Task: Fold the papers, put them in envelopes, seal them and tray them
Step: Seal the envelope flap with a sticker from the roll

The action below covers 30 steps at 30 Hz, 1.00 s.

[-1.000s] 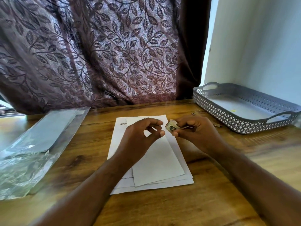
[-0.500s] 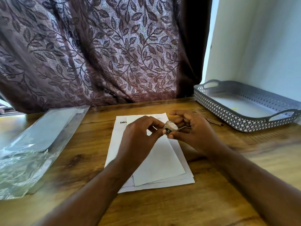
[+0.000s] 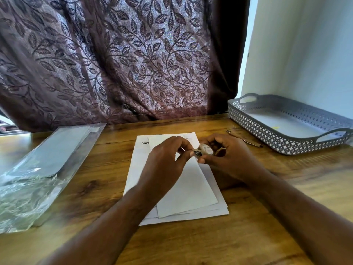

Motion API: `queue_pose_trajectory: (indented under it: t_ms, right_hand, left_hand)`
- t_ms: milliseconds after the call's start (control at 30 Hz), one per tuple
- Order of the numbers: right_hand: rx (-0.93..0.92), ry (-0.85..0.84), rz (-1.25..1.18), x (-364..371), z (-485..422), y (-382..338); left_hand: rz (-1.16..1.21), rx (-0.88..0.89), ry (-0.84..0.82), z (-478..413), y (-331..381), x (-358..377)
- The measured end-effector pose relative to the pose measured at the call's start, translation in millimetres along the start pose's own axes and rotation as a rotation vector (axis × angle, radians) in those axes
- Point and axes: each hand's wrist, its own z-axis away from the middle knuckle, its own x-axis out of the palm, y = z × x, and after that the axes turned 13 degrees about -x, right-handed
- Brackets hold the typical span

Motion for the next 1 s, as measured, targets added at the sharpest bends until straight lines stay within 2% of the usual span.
queue_pose_trajectory:
  t_ms: [167,333,467,600,700,800,867,933,1000]
  right_hand:
    - [0.056,0.004,0.068,-8.3,-1.8,1.8]
    - [0.068,0.019,0.157,-18.0,-0.7,8.0]
    - [0.134,0.002,0.362,-30.9,0.7,22.8]
    - [0.257,-0.072,0.613,-42.0,3.7,33.8]
    - [0.341,-0.132,0.709,-45.7,5.1,38.4]
    - [0.374,-0.175,0.701,-44.3,4.7,38.1]
    - [0.329,-0.085,0.684,-42.6,3.4,33.6]
    - [0.242,0.081,0.483,-35.5,0.3,18.5]
    - [0.174,0.146,0.265,-18.7,-7.1,-4.1]
  left_hand:
    - [0.04,-0.039,-0.032,-0.5,1.3,-0.5]
    - [0.126,-0.15,-0.048,-4.6,-4.0,-1.0]
    - [0.202,-0.269,-0.056,-8.5,-10.6,-5.0]
    - [0.288,-0.389,-0.094,-12.9,-15.1,-6.5]
    - [0.294,-0.428,-0.106,-14.6,-18.6,-7.2]
    - [0.329,-0.456,-0.112,-15.6,-20.5,-8.0]
    - [0.345,-0.468,-0.113,-16.3,-20.8,-7.5]
    - [0.345,-0.474,-0.111,-16.2,-20.6,-6.7]
    - [0.343,-0.477,-0.103,-15.6,-20.0,-6.9]
